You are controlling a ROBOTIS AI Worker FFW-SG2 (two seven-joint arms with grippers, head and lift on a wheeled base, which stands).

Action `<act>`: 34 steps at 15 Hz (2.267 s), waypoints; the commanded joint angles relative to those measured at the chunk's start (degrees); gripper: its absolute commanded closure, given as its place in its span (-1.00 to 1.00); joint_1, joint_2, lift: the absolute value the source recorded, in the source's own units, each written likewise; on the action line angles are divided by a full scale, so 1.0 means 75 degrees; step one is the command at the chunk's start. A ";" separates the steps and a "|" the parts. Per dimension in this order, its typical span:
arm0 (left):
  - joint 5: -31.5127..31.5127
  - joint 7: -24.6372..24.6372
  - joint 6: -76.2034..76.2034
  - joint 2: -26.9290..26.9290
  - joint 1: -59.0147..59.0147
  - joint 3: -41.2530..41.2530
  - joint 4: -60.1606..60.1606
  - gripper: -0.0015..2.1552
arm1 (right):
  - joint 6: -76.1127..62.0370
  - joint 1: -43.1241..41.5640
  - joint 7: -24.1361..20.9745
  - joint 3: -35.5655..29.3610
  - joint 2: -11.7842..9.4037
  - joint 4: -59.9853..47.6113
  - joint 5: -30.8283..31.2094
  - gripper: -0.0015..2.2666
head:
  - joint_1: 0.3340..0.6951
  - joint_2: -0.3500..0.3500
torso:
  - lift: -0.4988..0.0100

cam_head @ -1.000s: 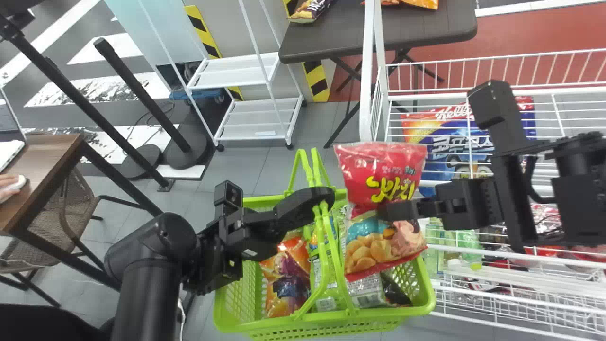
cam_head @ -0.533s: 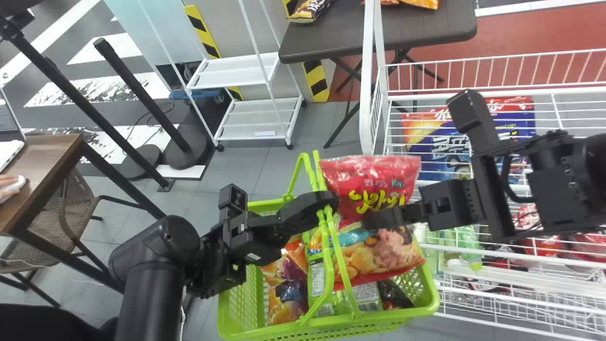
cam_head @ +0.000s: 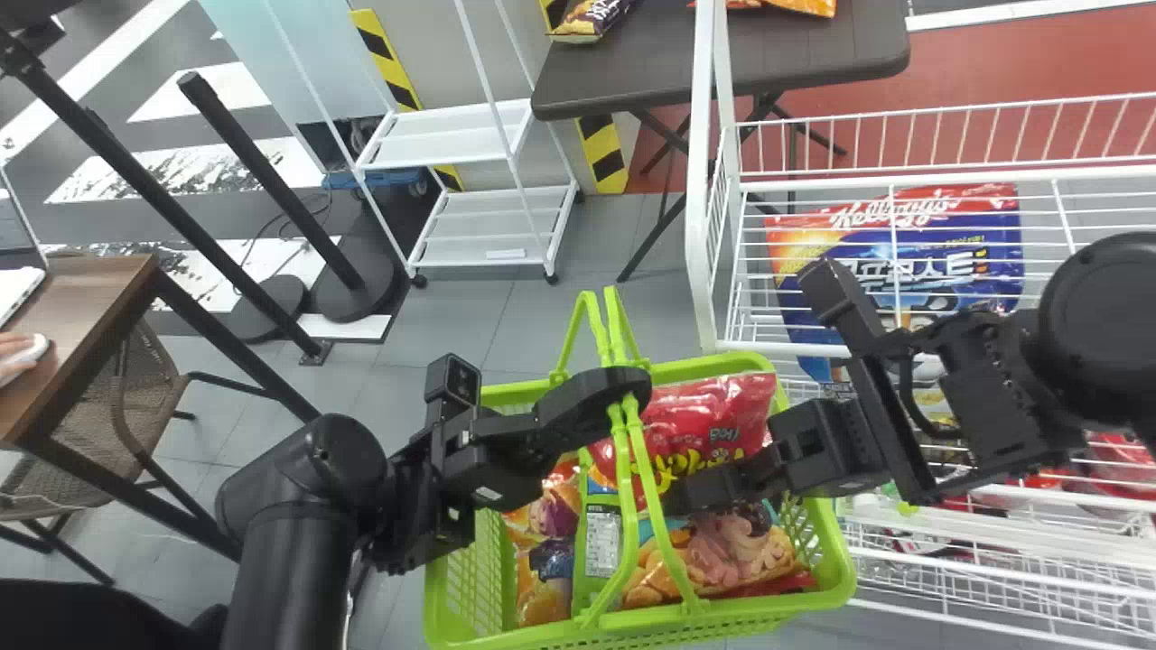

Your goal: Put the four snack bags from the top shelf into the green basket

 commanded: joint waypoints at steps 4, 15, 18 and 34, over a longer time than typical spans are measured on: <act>0.0160 -0.0088 0.0009 0.0087 0.0098 0.0234 0.0009 0.99 | 0.0133 -0.0090 0.0206 -0.0995 0.0007 -0.0477 0.0175 -1.00 | 1.00 1.00 | 0.96; 0.0383 -0.0088 0.0009 0.0274 0.0251 0.0527 0.0044 0.99 | 0.0133 0.0976 0.0054 -0.1651 0.0007 -0.3863 0.3620 -0.97 | 1.00 1.00 | 0.96; 0.0453 -0.0088 0.0009 0.0298 0.0297 0.0527 0.0021 0.99 | -0.1523 0.1937 0.0030 -0.1218 0.0007 -0.4320 0.5870 -0.97 | 1.00 0.81 | 0.96; 0.0723 -0.0088 0.0009 0.0450 0.0825 0.0645 -0.0143 0.99 | -1.0734 0.6402 0.0066 -0.3866 0.0007 -0.4602 0.5987 -0.97 | 1.00 0.01 | 0.96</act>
